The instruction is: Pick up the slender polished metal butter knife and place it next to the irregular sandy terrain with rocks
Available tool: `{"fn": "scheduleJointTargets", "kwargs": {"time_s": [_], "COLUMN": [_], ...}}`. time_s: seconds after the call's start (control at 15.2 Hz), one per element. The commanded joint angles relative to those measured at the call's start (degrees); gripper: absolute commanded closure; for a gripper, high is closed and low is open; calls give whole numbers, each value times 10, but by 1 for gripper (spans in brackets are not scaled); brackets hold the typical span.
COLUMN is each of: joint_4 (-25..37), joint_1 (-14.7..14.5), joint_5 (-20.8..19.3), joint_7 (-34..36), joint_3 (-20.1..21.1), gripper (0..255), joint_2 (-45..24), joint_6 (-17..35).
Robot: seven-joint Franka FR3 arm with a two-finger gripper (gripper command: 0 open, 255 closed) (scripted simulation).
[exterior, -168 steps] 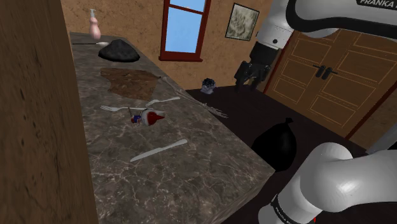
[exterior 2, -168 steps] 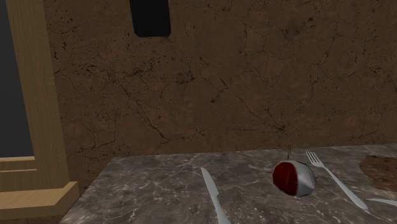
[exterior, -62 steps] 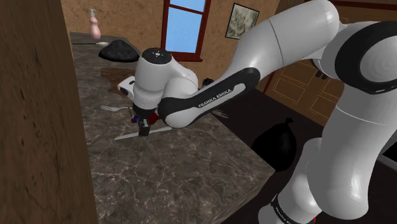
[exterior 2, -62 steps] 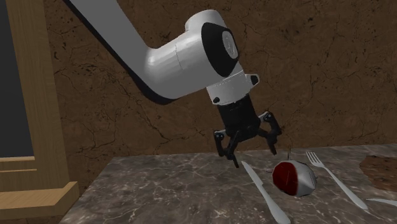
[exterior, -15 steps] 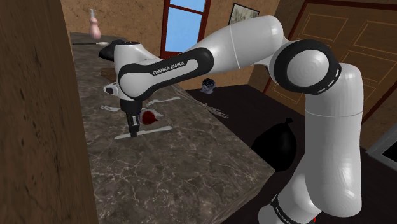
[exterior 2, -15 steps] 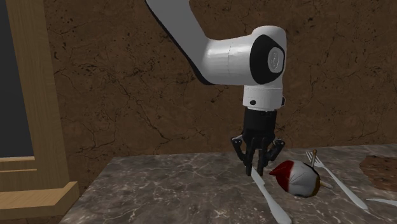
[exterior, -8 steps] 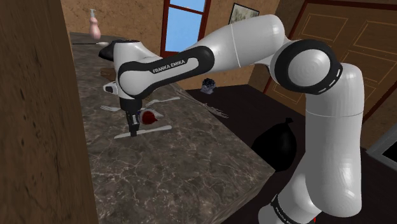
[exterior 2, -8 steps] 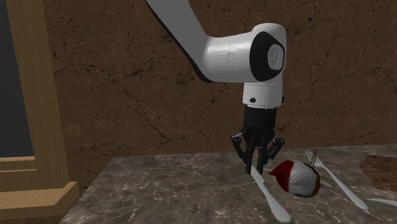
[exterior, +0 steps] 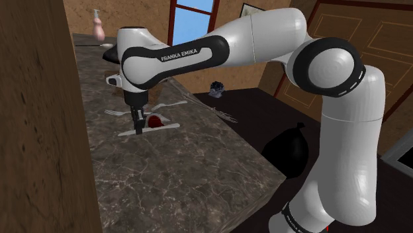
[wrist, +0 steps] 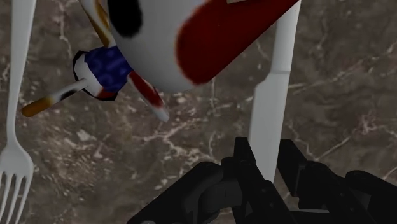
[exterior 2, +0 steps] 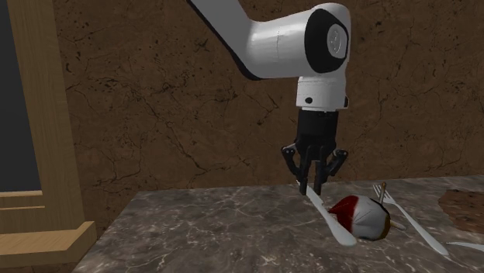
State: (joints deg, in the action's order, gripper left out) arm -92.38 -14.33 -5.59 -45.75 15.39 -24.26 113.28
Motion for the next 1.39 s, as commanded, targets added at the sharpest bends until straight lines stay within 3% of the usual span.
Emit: {"fn": "scheduleJointTargets", "kwargs": {"time_s": [0.0, 0.86, 1.32], "joint_4": [11, 81, 20], "joint_1": [0, -1, 63], "joint_5": [1, 8, 23], "joint_7": [-1, -4, -91], "joint_3": [1, 4, -21], "gripper": [255, 255, 255], "joint_2": [4, 23, 68], "joint_6": [-14, -103, -85]}}
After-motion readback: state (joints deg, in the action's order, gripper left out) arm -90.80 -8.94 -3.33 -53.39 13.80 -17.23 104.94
